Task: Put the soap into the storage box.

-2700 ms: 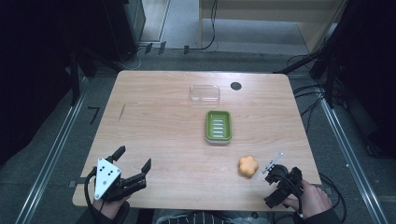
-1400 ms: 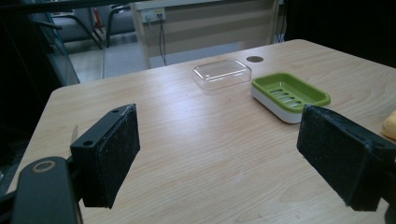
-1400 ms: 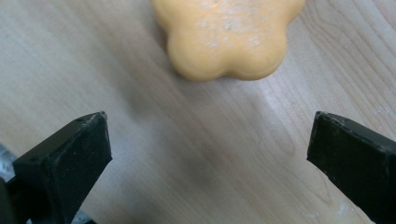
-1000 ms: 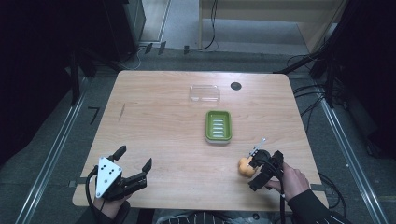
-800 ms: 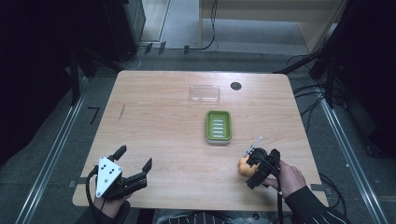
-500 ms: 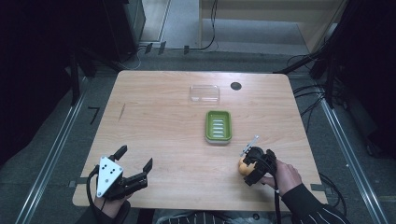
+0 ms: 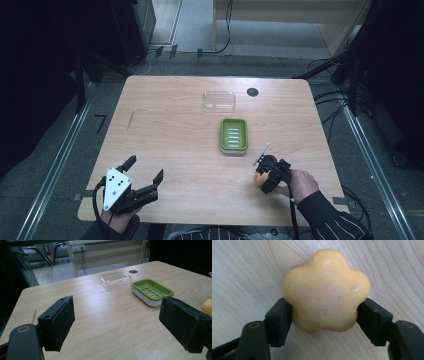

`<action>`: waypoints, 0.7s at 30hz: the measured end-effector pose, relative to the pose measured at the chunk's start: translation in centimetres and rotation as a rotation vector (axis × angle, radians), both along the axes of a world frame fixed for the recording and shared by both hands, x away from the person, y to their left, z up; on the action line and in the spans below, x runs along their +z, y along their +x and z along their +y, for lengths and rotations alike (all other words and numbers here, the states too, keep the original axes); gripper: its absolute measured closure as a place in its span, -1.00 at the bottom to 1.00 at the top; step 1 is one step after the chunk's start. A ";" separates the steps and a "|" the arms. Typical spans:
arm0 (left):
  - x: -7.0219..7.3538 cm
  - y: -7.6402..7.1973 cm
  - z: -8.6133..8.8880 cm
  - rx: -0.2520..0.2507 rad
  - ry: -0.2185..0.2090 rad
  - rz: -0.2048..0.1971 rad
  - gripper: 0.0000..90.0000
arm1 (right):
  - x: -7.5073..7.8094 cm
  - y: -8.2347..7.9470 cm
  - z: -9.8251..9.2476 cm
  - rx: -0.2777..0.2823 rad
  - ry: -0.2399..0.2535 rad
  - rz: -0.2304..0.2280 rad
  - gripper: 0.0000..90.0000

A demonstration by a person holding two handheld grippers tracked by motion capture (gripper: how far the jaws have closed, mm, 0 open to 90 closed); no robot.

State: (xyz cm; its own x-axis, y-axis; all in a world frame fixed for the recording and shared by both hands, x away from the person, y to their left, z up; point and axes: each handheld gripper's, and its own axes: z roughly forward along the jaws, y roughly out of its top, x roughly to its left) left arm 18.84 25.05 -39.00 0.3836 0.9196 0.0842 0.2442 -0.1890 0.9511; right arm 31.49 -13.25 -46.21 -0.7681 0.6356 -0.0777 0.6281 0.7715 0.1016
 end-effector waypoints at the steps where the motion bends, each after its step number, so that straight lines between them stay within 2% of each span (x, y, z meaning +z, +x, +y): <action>1: 0.0 0.0 0.0 0.000 0.001 0.000 -0.70 | 0.0 0.0 0.0 0.000 -0.002 0.002 -0.26; 5: 0.0 0.0 0.0 -0.001 0.000 -0.001 -0.70 | -0.1 0.1 0.1 0.005 -0.015 0.010 -0.20; 6: 0.0 0.0 0.0 -0.001 0.000 -0.001 -0.70 | -0.2 0.2 0.0 0.005 -0.012 0.020 -0.13; 14: 0.0 0.0 0.0 0.000 0.001 0.000 -0.70 | -0.2 0.2 0.1 0.008 -0.025 0.022 -0.12; 21: 0.0 0.0 0.0 -0.001 0.000 0.000 -0.70 | -0.2 0.2 0.0 0.003 -0.015 0.025 -0.12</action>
State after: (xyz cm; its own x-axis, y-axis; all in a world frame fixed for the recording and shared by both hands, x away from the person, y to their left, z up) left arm 18.85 25.05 -38.99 0.3847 0.9192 0.0842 0.2436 -0.1891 0.9513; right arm 31.70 -13.26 -46.40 -0.7721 0.6318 -0.0686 0.6276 0.7750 0.0743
